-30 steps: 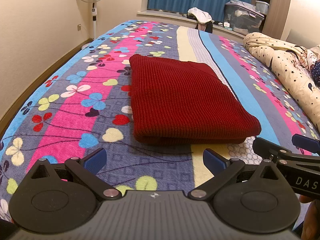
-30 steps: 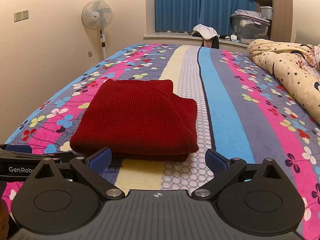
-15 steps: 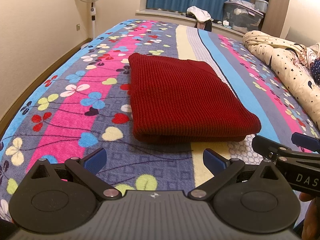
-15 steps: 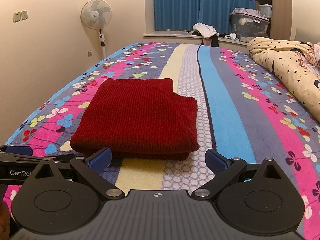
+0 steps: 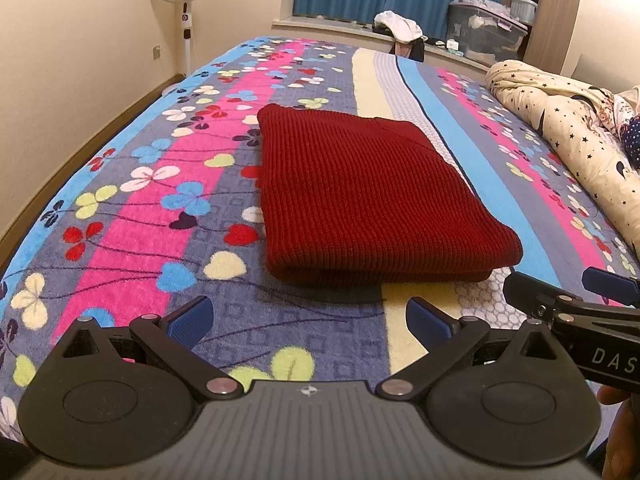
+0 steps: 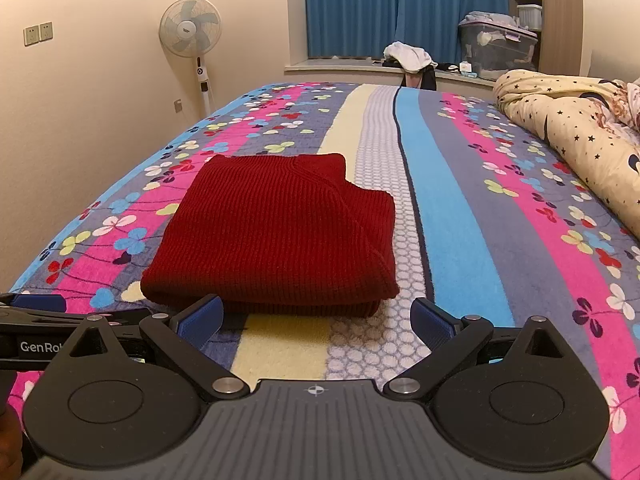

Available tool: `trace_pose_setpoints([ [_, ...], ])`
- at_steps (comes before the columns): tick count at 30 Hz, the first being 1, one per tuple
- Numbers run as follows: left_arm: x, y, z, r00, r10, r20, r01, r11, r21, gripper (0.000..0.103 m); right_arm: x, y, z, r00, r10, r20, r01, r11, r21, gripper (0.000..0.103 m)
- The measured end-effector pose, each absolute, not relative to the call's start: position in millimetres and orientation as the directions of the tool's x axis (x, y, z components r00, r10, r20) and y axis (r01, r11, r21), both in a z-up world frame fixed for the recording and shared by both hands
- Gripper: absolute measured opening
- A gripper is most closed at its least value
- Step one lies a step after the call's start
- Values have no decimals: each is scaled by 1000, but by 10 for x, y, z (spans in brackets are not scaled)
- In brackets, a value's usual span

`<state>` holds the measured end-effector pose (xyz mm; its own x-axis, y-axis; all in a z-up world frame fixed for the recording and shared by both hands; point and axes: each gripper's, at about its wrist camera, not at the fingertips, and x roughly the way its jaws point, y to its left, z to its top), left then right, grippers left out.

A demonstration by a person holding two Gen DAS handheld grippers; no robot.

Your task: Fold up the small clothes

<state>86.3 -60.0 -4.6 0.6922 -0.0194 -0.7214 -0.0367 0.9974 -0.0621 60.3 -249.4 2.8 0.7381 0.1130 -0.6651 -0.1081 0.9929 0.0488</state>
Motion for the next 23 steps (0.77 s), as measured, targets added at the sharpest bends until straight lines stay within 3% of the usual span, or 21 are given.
trace_pose_setpoints([
  [23,861,-596,-71,689,-22,-724,-36,997,-65,102,608,-2461,6,735,112,-669,-102,993,54,100],
])
